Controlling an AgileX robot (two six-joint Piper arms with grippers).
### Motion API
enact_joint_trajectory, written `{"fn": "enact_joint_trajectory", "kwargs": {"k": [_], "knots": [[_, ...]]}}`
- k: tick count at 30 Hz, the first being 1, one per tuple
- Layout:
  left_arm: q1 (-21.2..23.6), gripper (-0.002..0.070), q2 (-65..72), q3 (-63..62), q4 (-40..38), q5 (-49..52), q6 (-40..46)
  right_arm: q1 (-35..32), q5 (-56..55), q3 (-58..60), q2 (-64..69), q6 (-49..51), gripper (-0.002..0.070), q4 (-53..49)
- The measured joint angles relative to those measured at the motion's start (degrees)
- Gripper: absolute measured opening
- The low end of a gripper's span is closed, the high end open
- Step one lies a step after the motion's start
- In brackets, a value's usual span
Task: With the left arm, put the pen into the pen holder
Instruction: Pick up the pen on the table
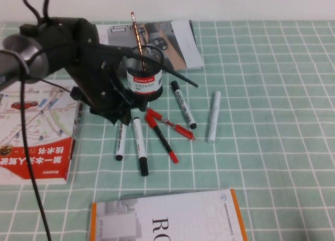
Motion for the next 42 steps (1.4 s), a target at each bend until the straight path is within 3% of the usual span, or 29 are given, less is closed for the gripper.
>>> {"fn": "enact_joint_trajectory", "kwargs": {"k": [3,6,30,34,40,42], "knots": [[-0.1,0.0265,1.5,-0.4,1.1,0.6,-2.6,0.0,0.0,0.0,0.0,0.0,-0.0020,0.0],[-0.1,0.0289,2.7,-0.4,2.1,0.6,-3.7,0.0,0.0,0.0,0.0,0.0,-0.0020,0.0],[-0.9,0.0299,8.9,-2.8,3.8,0.9,-4.4,0.0,0.0,0.0,0.0,0.0,-0.0020,0.0],[-0.9,0.0265,8.9,-2.9,3.9,1.1,-4.4,0.0,0.0,0.0,0.0,0.0,-0.0020,0.0],[-0.9,0.0106,9.1,-3.1,4.5,1.8,-4.2,0.0,0.0,0.0,0.0,0.0,-0.0020,0.0],[-1.0,0.0107,9.1,-3.1,4.6,1.9,-3.9,0.0,0.0,0.0,0.0,0.0,-0.0020,0.0]]}}
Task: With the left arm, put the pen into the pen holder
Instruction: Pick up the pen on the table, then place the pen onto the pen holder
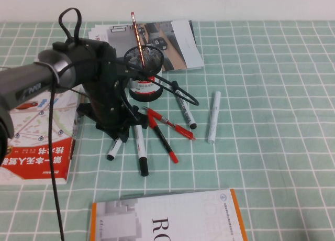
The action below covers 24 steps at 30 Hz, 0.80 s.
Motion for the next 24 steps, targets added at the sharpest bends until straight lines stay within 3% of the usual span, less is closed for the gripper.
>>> {"fn": "enact_joint_trajectory", "kwargs": {"k": [9,13,18,24], "knots": [[0.0,0.0107,-8.4,2.9,0.4,-0.8,3.6,0.0,0.0,0.0,0.0,0.0,-0.0020,0.0],[0.0,0.0107,-20.3,12.1,0.5,-13.3,3.8,0.0,0.0,0.0,0.0,0.0,-0.0020,0.0],[0.0,0.0107,-31.7,27.0,0.5,-36.8,5.1,0.0,0.0,0.0,0.0,0.0,-0.0020,0.0],[0.0,0.0107,-35.2,37.0,0.5,-64.7,3.9,0.0,0.0,0.0,0.0,0.0,-0.0020,0.0]]}}
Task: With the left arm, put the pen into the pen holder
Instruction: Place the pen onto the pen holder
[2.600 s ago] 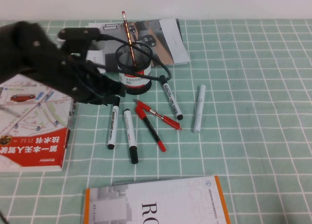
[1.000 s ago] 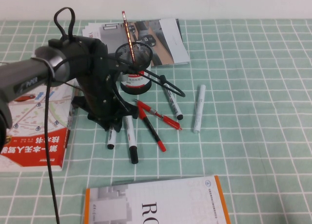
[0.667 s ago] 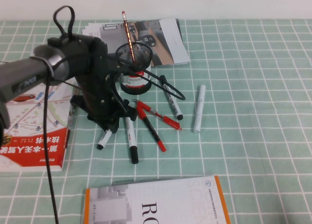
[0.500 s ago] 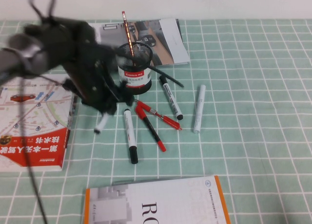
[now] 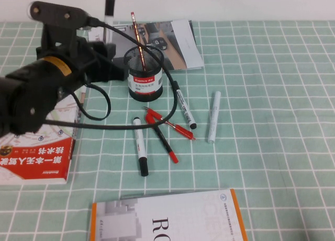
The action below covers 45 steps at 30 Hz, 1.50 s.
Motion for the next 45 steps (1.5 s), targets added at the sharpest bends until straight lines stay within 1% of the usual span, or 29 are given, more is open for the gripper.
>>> {"fn": "enact_joint_trajectory", "kwargs": {"k": [4,7,9,11,21,27,39,42,45], "knots": [[0.0,0.0107,2.6,1.1,1.2,-12.9,-2.1,0.0,0.0,0.0,0.0,0.0,-0.0020,0.0],[0.0,0.0107,6.2,1.1,4.0,-23.2,-6.2,0.0,0.0,0.0,0.0,0.0,-0.0020,0.0],[0.0,0.0107,9.0,-0.1,5.3,-27.2,-8.1,0.0,0.0,0.0,0.0,0.0,-0.0020,0.0],[0.0,0.0107,12.2,-2.4,6.3,-29.0,-9.9,0.0,0.0,0.0,0.0,0.0,-0.0020,0.0],[1.0,0.0107,25.6,-13.7,7.0,-29.3,-12.9,0.0,0.0,0.0,0.0,0.0,-0.0020,0.0],[1.1,0.0107,29.7,-14.8,7.0,-28.2,-13.8,0.0,0.0,0.0,0.0,0.0,-0.0020,0.0],[1.1,0.0108,31.5,-14.8,7.0,-25.7,-14.1,0.0,0.0,0.0,0.0,0.0,-0.0020,0.0],[1.1,0.0145,31.5,-14.8,7.0,-25.7,-14.1,0.0,0.0,0.0,0.0,0.0,-0.0020,0.0],[1.1,0.0250,31.5,-14.8,7.0,-25.6,-14.1,0.0,0.0,0.0,0.0,0.0,-0.0020,0.0]]}}
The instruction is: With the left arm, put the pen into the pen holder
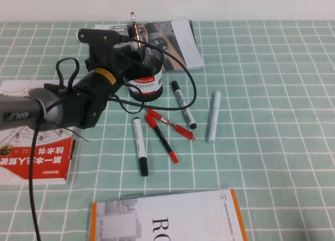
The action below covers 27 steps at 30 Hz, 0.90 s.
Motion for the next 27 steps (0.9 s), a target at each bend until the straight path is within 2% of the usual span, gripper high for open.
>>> {"fn": "enact_joint_trajectory", "kwargs": {"k": [3,7,9,13,15,19,27], "knots": [[0.0,0.0333,0.0,0.0,-0.1,0.5,0.0,0.0,0.0,0.0,0.0,0.0,-0.0020,0.0],[0.0,0.0351,-1.9,0.0,0.0,6.5,0.9,0.0,0.0,0.0,0.0,0.0,-0.0020,0.0],[0.0,0.0312,-4.5,0.1,0.0,11.0,1.3,0.0,0.0,0.0,0.0,0.0,-0.0020,0.0],[0.0,0.0107,-13.2,4.8,0.2,14.0,1.7,0.0,0.0,0.0,0.0,0.0,-0.0020,0.0],[0.0,0.0049,-18.3,9.3,0.5,12.2,1.8,0.0,0.0,0.0,0.0,0.0,-0.0020,0.0],[0.0,0.0009,-29.4,20.4,0.5,8.7,1.8,0.0,0.0,0.0,0.0,0.0,-0.0020,0.0],[0.0,0.0000,-51.6,39.1,0.2,15.1,1.2,0.0,0.0,0.0,0.0,0.0,-0.0020,0.0]]}}
